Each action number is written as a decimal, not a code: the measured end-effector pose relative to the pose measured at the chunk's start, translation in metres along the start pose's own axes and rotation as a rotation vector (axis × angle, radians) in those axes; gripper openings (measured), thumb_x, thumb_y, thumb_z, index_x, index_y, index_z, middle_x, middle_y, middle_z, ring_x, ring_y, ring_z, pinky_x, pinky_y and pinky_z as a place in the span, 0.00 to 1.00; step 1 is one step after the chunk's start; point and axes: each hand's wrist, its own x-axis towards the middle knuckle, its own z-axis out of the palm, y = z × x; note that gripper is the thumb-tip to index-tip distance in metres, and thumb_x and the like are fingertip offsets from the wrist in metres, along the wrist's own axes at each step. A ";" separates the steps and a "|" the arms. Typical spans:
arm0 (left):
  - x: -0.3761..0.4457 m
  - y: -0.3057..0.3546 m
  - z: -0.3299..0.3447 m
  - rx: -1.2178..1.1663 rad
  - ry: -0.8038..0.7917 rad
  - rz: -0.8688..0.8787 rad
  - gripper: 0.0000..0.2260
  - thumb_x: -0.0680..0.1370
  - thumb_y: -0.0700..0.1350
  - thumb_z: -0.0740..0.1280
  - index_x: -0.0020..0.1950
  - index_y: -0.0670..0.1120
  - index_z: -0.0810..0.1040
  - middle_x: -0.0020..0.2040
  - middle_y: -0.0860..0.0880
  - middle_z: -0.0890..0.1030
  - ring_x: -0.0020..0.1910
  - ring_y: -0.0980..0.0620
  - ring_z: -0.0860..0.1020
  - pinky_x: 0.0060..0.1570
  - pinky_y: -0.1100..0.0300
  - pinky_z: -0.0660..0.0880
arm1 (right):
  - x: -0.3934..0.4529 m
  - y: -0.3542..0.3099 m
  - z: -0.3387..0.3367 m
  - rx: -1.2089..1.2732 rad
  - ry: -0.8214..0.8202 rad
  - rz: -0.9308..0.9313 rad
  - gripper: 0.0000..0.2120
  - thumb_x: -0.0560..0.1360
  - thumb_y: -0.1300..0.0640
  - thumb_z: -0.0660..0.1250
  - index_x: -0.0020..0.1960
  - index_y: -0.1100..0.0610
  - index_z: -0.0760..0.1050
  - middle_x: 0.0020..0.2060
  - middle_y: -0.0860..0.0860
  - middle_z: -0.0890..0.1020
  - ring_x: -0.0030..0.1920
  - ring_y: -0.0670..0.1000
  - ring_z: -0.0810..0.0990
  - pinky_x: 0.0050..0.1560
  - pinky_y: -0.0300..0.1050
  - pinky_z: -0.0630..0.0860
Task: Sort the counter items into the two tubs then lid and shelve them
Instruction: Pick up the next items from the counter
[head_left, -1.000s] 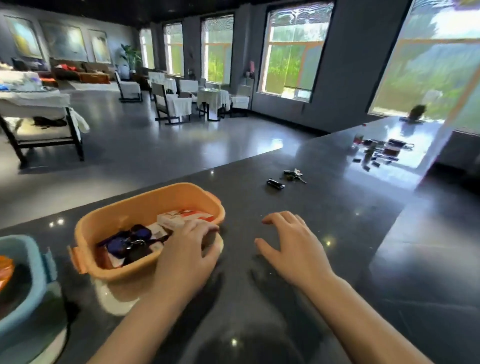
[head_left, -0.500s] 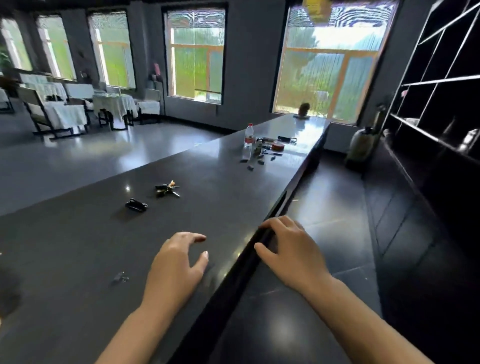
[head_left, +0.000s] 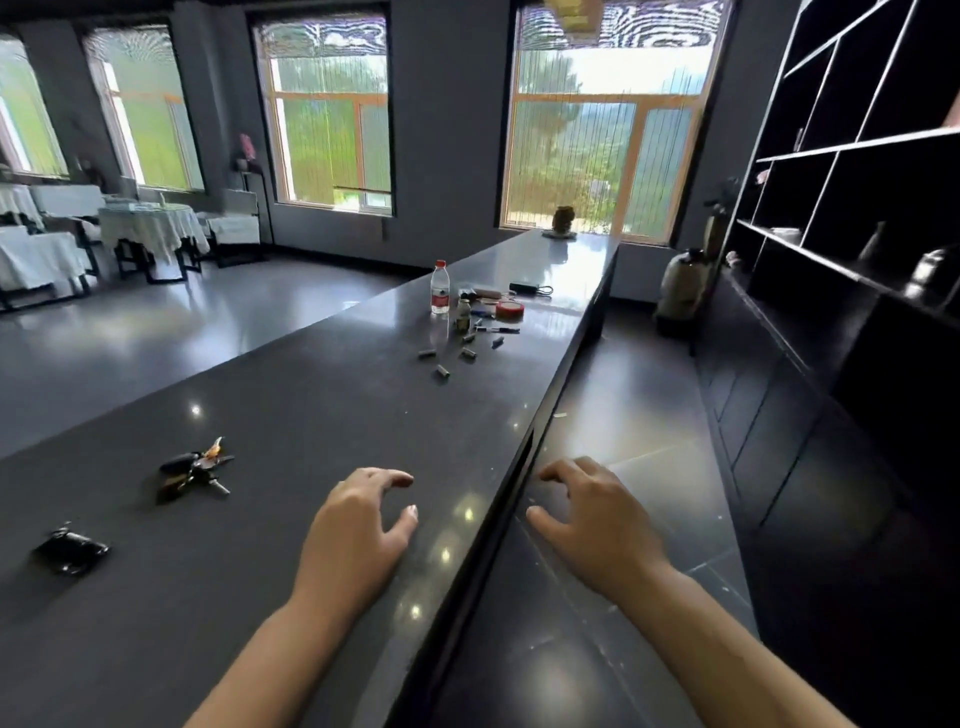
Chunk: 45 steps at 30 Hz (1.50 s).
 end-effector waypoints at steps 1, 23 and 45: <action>0.015 0.001 0.010 0.000 -0.010 -0.003 0.12 0.73 0.45 0.70 0.56 0.49 0.79 0.54 0.55 0.78 0.56 0.55 0.75 0.55 0.63 0.69 | 0.013 0.010 0.002 0.000 -0.012 0.015 0.18 0.73 0.46 0.65 0.62 0.49 0.73 0.56 0.44 0.75 0.56 0.46 0.74 0.54 0.41 0.72; 0.309 -0.027 0.237 0.100 0.044 -0.346 0.14 0.73 0.45 0.70 0.59 0.50 0.78 0.56 0.52 0.78 0.56 0.52 0.74 0.54 0.60 0.69 | 0.394 0.201 0.093 0.059 -0.261 -0.235 0.18 0.74 0.48 0.65 0.62 0.48 0.72 0.59 0.45 0.74 0.58 0.48 0.74 0.51 0.41 0.72; 0.476 -0.160 0.321 0.236 -0.200 -0.454 0.29 0.70 0.48 0.73 0.69 0.56 0.69 0.67 0.61 0.70 0.67 0.59 0.66 0.66 0.65 0.61 | 0.683 0.206 0.285 -0.043 -0.735 -0.628 0.32 0.74 0.55 0.68 0.74 0.43 0.59 0.73 0.43 0.60 0.69 0.53 0.65 0.67 0.47 0.65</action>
